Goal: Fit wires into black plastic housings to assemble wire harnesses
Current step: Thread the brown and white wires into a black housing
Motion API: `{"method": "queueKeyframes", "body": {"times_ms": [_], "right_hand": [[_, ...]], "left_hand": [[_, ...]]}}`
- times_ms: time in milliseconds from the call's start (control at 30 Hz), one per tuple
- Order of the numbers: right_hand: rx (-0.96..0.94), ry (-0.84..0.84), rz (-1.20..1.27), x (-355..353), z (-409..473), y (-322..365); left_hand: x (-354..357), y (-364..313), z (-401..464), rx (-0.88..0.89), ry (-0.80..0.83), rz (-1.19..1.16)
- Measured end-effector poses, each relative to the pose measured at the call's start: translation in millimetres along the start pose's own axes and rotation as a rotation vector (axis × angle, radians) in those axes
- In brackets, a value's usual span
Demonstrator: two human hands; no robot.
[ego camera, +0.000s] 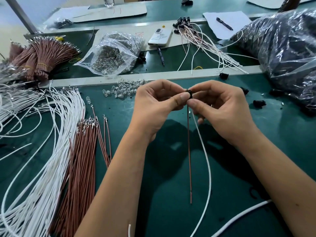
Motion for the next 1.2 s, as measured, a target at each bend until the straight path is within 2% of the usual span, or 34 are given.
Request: {"method": "queueKeyframes", "body": {"times_ms": [267,433,800,1200], "right_hand": [[-0.031,-0.048,-0.007,-5,3,4],[-0.039,-0.091,0.038,-7,4,9],[-0.041,-0.058,0.075,-4,4,11],[-0.011,-0.048,0.133,-4,3,6]], "left_hand": [[1,7,3,-0.051,0.025,0.047],[8,12,0,-0.073,0.101,0.107],[7,6,0,-0.019,0.048,0.038],[8,5,0,-0.016,0.066,0.040]]}}
Point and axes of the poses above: each hand's wrist, its own z-axis towards the middle knuckle, its own x-axis out of the palm, y = z × x, the point moved 8 cm from there along z, towards the middle knuckle, and after that the axes turned 10 degrees about -x, right-handed, at the moved point
